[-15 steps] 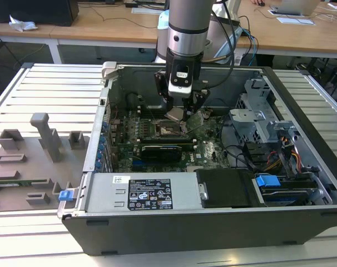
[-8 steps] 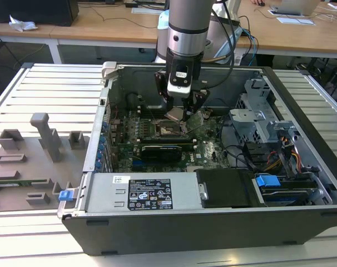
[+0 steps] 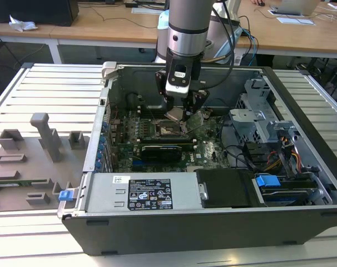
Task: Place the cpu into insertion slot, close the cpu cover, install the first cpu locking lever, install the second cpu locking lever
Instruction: 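Place the cpu into insertion slot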
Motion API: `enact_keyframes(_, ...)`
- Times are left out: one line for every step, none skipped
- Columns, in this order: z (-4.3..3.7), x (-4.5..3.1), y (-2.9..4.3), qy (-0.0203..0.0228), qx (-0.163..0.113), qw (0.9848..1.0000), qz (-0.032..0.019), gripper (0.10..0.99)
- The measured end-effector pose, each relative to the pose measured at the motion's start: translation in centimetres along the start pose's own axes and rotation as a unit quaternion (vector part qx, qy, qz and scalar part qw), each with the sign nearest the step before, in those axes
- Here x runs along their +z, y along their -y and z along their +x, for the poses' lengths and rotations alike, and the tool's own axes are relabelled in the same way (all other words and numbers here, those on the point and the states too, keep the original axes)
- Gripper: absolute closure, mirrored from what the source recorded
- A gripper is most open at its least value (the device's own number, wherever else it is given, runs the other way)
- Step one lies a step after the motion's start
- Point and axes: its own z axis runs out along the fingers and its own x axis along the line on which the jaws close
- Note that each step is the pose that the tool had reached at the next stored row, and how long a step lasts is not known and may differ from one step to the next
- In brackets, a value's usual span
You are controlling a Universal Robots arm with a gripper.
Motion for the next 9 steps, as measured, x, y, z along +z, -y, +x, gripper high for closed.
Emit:
enact_keyframes(0.0,0.0,0.0,0.0001,0.003,1.0,0.0,0.545)
enact_keyframes(0.0,0.0,0.0,0.0001,0.009,1.0,0.0001,0.545)
enact_keyframes(0.0,0.0,0.0,0.0002,0.011,0.9999,0.0001,0.545)
enact_keyframes(0.0,0.0,0.0,0.0002,0.013,0.9999,0.0001,0.545)
enact_keyframes(0.0,0.0,0.0,0.0002,0.017,0.9998,0.0002,0.545)
enact_keyframes(0.0,0.0,0.0,0.0003,0.021,0.9998,0.0003,0.545)
enact_keyframes(0.0,0.0,0.0,0.0003,0.024,0.9997,0.0003,0.545)
enact_keyframes(0.0,0.0,0.0,0.0004,0.027,0.9996,0.0004,0.545)
enact_keyframes(0.0,0.0,0.0,0.0005,0.03,0.9995,0.0004,0.545)
